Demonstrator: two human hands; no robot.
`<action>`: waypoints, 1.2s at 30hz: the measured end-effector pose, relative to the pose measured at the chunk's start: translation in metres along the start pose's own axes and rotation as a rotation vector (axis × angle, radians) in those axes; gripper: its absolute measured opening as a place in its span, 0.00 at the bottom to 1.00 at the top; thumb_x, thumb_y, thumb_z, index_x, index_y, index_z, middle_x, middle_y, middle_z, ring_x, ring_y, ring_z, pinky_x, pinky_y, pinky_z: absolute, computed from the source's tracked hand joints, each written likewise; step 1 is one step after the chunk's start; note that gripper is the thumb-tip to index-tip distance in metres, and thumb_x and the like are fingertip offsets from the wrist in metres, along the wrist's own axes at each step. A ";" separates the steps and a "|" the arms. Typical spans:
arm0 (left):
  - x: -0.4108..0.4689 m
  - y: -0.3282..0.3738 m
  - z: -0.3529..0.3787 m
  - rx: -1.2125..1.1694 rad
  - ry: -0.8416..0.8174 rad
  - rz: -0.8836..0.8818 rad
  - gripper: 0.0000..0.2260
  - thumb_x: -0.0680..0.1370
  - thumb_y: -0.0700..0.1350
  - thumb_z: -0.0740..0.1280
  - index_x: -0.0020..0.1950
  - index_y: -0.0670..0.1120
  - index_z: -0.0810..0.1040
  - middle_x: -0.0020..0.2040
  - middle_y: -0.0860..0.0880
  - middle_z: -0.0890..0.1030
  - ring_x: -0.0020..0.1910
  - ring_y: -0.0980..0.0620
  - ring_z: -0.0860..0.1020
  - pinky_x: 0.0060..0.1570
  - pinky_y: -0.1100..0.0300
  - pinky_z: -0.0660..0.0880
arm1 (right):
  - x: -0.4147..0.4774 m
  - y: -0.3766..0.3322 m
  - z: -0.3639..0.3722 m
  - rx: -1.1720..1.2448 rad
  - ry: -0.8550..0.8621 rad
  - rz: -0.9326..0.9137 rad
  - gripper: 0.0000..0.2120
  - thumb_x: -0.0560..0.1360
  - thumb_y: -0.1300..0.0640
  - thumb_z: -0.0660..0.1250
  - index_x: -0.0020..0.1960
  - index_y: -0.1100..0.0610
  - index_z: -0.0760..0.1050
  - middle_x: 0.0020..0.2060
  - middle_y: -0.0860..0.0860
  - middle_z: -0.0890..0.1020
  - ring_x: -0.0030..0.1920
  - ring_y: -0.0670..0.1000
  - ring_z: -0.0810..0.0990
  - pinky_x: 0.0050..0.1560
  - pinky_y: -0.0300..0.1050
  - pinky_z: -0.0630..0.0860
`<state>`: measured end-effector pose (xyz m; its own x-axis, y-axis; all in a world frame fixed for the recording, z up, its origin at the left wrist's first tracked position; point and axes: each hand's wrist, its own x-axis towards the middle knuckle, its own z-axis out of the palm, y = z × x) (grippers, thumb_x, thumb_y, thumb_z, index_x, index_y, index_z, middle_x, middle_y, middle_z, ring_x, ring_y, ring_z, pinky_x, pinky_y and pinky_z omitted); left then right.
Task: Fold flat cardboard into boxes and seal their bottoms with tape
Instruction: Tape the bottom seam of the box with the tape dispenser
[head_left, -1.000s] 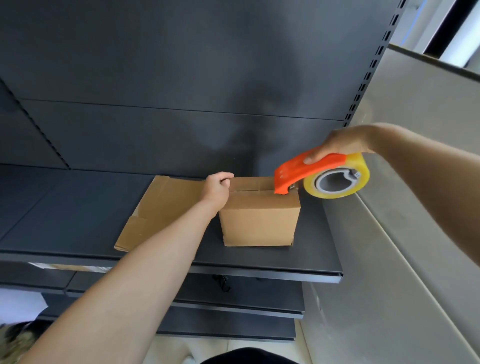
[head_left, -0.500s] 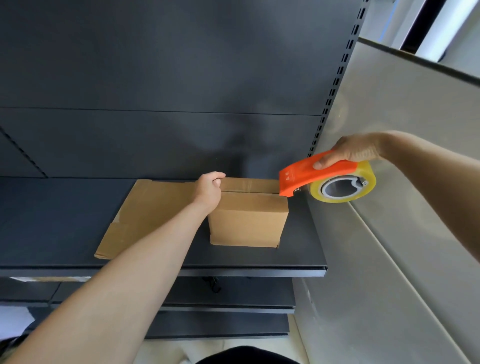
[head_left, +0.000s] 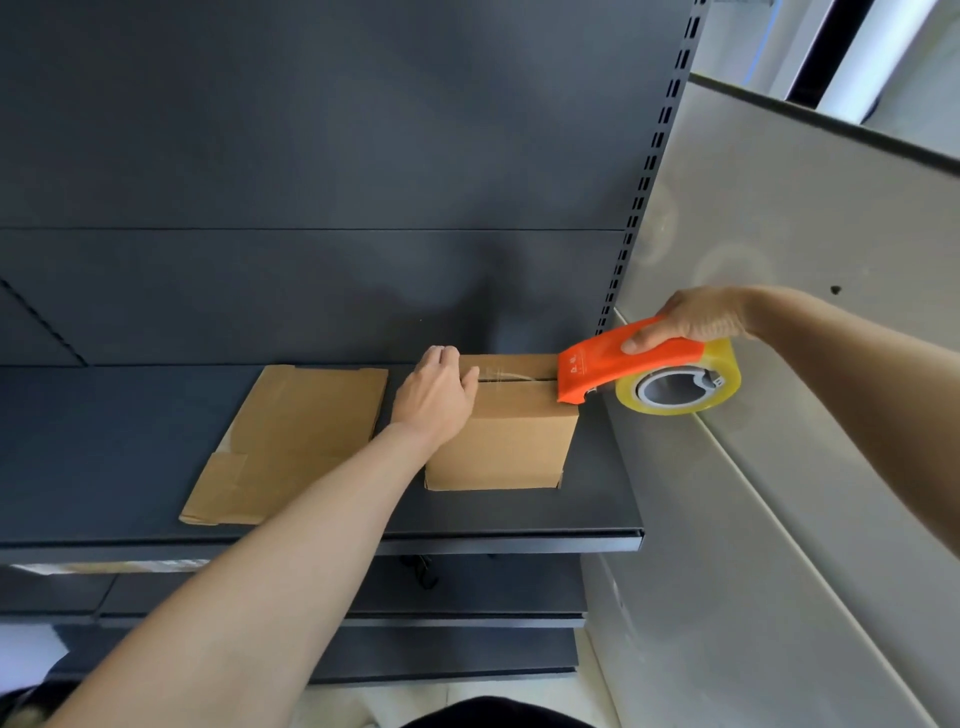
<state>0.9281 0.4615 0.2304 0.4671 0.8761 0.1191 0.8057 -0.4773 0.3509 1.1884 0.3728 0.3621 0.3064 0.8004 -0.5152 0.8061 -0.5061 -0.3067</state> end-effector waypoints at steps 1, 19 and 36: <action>0.000 0.000 0.001 0.001 -0.003 0.017 0.17 0.83 0.50 0.53 0.63 0.39 0.69 0.63 0.42 0.72 0.59 0.42 0.73 0.55 0.53 0.70 | -0.002 0.001 -0.002 0.004 0.004 -0.002 0.23 0.66 0.36 0.70 0.47 0.56 0.80 0.43 0.52 0.84 0.44 0.52 0.81 0.52 0.47 0.72; 0.004 -0.002 -0.004 -0.107 -0.120 -0.010 0.12 0.84 0.39 0.48 0.61 0.39 0.67 0.67 0.43 0.67 0.64 0.42 0.68 0.69 0.45 0.61 | 0.000 0.008 -0.012 0.012 0.031 -0.033 0.21 0.66 0.37 0.70 0.44 0.54 0.79 0.42 0.51 0.84 0.43 0.52 0.82 0.51 0.47 0.73; 0.011 0.044 0.010 -0.006 -0.067 -0.031 0.20 0.84 0.46 0.51 0.75 0.43 0.60 0.75 0.46 0.62 0.76 0.47 0.56 0.74 0.51 0.47 | 0.013 0.025 0.024 0.156 -0.007 -0.035 0.26 0.67 0.34 0.68 0.49 0.56 0.81 0.44 0.53 0.85 0.45 0.54 0.83 0.57 0.50 0.75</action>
<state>0.9726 0.4498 0.2379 0.4653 0.8840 0.0451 0.8182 -0.4491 0.3590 1.2003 0.3622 0.3284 0.2757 0.8162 -0.5078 0.7278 -0.5223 -0.4444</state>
